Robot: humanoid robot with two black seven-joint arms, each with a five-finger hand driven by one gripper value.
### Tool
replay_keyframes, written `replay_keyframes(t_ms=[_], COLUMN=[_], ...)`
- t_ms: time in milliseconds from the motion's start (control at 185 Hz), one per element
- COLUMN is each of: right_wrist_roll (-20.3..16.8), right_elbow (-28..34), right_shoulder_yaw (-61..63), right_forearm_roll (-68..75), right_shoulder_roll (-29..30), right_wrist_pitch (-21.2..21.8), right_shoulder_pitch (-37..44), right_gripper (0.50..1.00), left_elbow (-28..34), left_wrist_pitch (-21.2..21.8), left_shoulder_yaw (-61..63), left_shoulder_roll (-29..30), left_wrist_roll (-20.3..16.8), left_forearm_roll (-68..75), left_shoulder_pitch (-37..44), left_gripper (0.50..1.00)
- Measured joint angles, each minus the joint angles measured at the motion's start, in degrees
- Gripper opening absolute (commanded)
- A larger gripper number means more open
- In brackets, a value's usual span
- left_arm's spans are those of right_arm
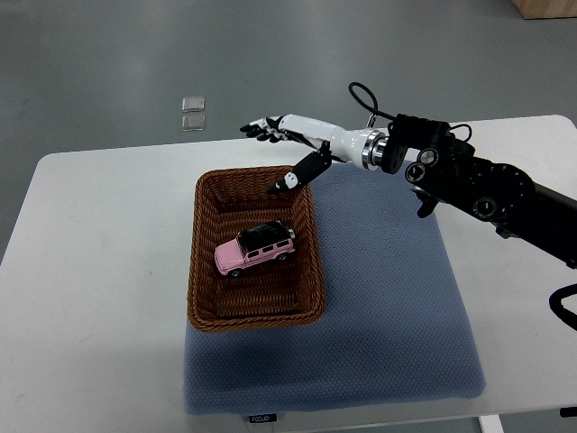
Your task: Place pink car in brown basket
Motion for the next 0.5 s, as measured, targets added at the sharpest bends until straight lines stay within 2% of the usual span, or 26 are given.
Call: replay_keyframes(t_ms=[108,260,384,503], right_wrist_roll=[0.1,0.2,0.2,0.4], right_elbow=[0.1,0.0,-1.1,-5.4], right_shoulder_yaw=[10.7,27.3,31.8,32.4], right_forearm_roll=[8.6,28.9,43.0,51.8], right_shoulder_roll=[-0.5,1.3,2.9,3.3], right_wrist_pitch=[0.0,-0.2,0.1,2.0], right_shoulder_pitch=[-5.5,-14.7,-19.5,-21.4], right_gripper=[0.909,0.909,0.909,0.909], left_elbow=[0.0,-0.1,-0.1,0.0], left_wrist_pitch=[0.0,0.0,0.0,0.0], left_shoulder_yaw=[0.0,0.0,0.0,0.0], left_shoulder_roll=[0.0,0.0,0.0,0.0], left_wrist_roll=[0.0,0.0,0.0,0.0], left_forearm_roll=[0.0,0.0,0.0,0.0], left_shoulder_pitch=[0.0,0.0,0.0,0.0], left_gripper=[1.0,1.0,1.0,1.0])
